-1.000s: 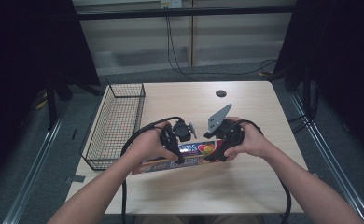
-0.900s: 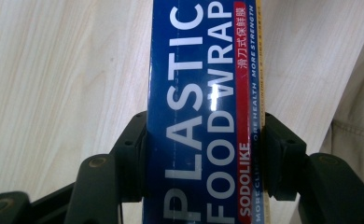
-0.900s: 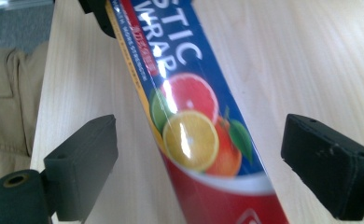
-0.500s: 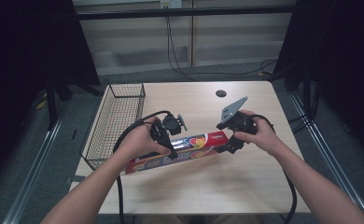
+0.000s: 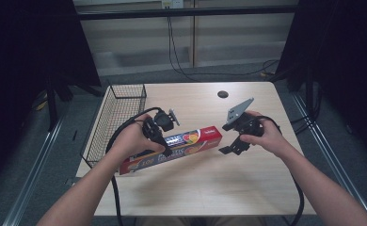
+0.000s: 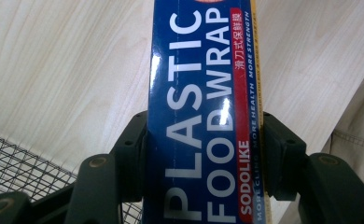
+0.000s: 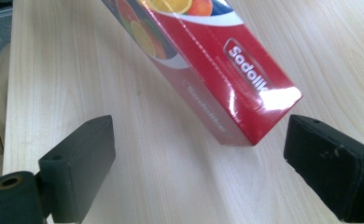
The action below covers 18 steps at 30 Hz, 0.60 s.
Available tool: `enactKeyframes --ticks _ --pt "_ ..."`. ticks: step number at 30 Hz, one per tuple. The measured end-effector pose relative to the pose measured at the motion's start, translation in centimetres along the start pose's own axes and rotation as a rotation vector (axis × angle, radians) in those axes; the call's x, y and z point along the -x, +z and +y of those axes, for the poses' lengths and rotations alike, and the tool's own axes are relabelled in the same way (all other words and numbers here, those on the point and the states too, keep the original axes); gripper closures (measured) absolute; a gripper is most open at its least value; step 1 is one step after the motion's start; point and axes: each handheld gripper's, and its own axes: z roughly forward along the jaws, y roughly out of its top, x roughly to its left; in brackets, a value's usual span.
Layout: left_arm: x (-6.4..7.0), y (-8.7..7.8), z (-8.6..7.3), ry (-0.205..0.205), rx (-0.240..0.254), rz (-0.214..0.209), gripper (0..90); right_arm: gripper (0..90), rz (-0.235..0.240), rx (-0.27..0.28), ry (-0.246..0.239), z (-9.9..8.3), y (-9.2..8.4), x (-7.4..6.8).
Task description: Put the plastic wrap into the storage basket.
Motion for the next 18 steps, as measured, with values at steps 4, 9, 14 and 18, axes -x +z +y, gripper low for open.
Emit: enactKeyframes --ticks 4,9,14,18 --pt "-0.2 -0.4 -0.2 -0.037 0.025 0.003 44.3 8.9 -0.009 0.007 0.014 -0.1 -0.1 -0.1" --pt "-0.4 -1.1 -0.5 -0.052 0.04 0.021 44.3 8.6 0.004 0.004 0.031 -0.6 0.0 -0.3" --pt "-1.0 -1.7 -1.1 -0.088 0.05 0.02 44.4 8.6 0.001 0.011 0.031 -0.8 0.1 -0.4" --pt "-1.5 -2.2 -1.4 -0.111 0.054 0.04 44.3 8.6 0.005 0.012 0.044 -0.9 0.2 -0.4"
